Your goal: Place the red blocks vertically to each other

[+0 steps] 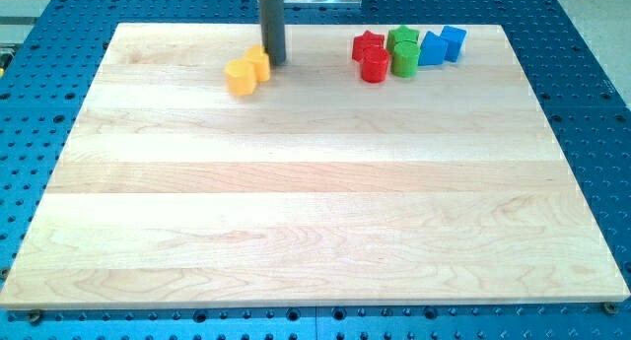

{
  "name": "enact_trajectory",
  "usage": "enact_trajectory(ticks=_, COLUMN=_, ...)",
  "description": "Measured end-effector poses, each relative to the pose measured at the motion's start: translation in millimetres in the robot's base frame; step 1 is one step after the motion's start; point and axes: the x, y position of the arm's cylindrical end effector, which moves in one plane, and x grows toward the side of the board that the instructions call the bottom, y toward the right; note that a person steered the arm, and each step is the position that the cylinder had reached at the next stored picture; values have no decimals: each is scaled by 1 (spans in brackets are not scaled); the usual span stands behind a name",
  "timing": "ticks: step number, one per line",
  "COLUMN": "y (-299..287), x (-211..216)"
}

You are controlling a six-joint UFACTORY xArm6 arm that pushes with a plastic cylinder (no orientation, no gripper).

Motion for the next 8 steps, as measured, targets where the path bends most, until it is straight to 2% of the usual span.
enact_trajectory(ticks=1, y=-24, x=50)
enact_trajectory(ticks=2, y=7, x=57)
enact_trajectory(ticks=3, y=87, x=71)
enact_trajectory(ticks=4, y=120, x=56)
enact_trajectory(ticks=5, y=40, x=6)
enact_trajectory(ticks=6, y=97, x=-73)
enact_trajectory(ticks=7, y=137, x=-91)
enact_trajectory(ticks=8, y=139, x=-12)
